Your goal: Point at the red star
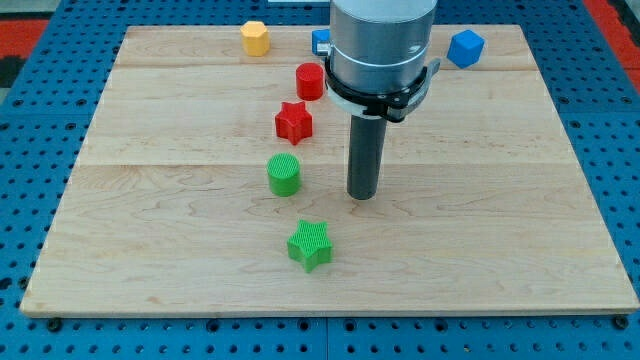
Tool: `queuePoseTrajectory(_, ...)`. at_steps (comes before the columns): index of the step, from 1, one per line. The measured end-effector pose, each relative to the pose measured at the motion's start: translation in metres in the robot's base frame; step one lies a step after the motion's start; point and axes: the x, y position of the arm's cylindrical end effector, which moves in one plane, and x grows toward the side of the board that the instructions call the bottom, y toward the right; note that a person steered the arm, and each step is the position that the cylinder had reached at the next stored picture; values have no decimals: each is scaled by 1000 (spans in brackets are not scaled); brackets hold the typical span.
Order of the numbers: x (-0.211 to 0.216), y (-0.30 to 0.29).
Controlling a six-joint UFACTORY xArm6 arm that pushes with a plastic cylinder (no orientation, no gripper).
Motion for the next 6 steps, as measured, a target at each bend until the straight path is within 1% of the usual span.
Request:
queuePoseTrajectory(3, 2, 1)
queuePoseTrajectory(5, -4, -10)
queuePoseTrajectory(6, -50, -17)
